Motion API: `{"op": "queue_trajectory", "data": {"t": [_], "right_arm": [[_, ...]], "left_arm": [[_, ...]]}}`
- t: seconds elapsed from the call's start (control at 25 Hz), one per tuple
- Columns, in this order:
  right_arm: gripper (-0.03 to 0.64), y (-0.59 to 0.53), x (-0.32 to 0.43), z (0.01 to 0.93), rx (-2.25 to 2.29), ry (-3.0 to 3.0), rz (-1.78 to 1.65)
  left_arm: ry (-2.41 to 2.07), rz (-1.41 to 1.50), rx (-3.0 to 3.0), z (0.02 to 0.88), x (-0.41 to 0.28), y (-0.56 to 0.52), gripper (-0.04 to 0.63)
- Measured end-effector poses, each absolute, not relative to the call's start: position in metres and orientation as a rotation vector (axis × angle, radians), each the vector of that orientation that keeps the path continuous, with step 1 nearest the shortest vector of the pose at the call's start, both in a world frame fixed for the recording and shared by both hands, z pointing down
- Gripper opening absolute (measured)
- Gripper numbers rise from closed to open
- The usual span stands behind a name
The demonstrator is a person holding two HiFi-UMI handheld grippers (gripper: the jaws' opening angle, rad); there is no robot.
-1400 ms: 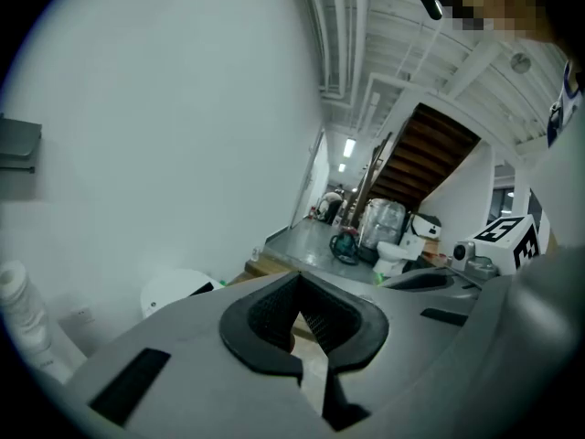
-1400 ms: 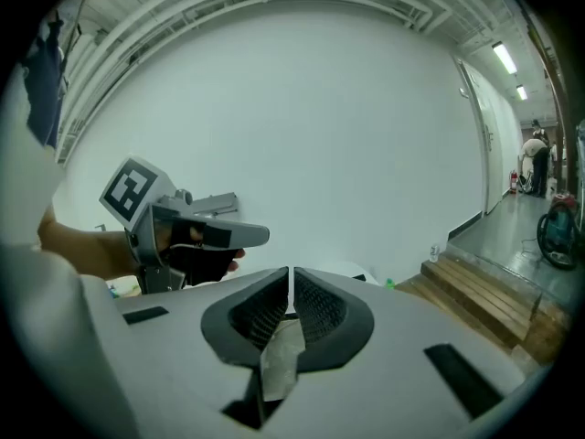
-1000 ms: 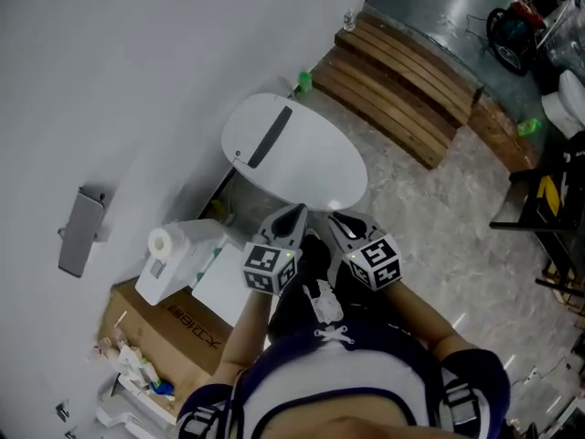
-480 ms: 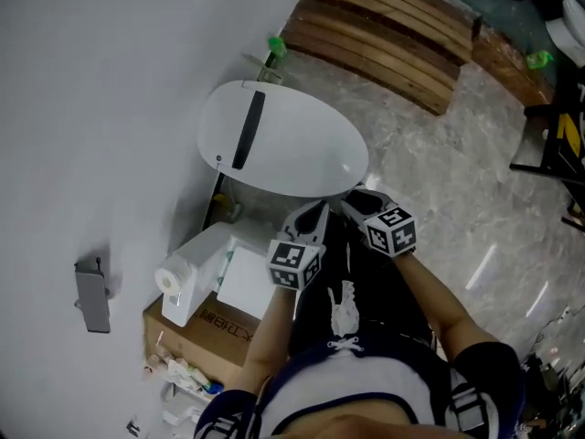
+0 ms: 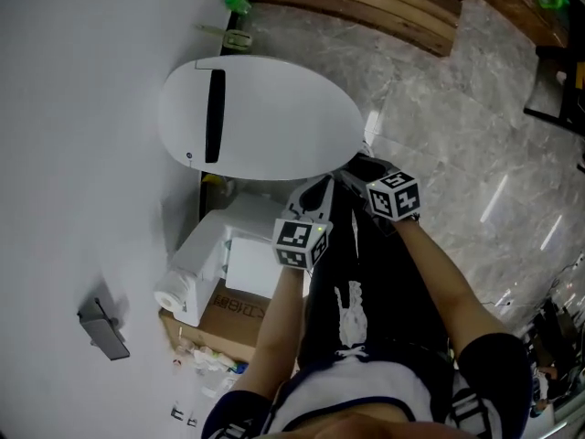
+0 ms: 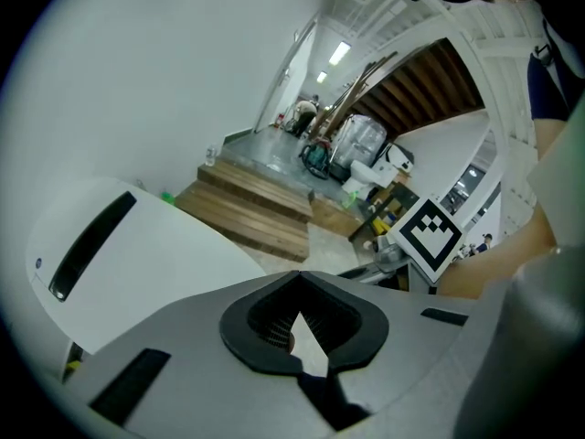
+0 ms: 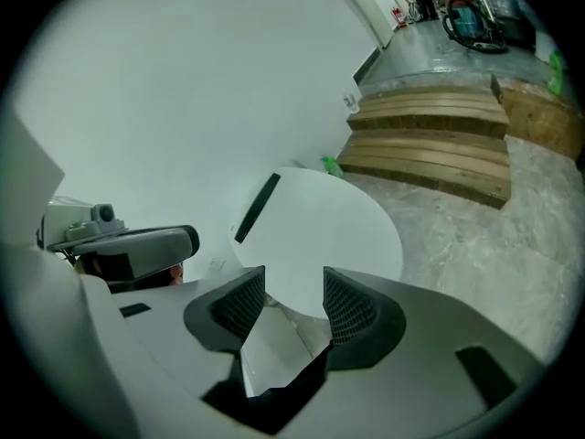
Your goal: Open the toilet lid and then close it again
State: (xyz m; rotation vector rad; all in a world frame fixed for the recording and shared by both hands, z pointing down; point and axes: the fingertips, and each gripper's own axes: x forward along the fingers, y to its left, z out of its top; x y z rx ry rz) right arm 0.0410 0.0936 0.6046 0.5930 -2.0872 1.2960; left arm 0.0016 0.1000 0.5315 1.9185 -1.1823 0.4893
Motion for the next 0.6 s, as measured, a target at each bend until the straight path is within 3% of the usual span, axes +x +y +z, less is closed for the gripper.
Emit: {"op": "queue_trajectory", "data": {"t": [0.6], "right_arm": [[0.179,0.087,0.086,0.737,0.553,-1.940,1.427]], "left_arm": [[-1.074,0.563,1.823,0.645,0.040,0.096,0.008]]}}
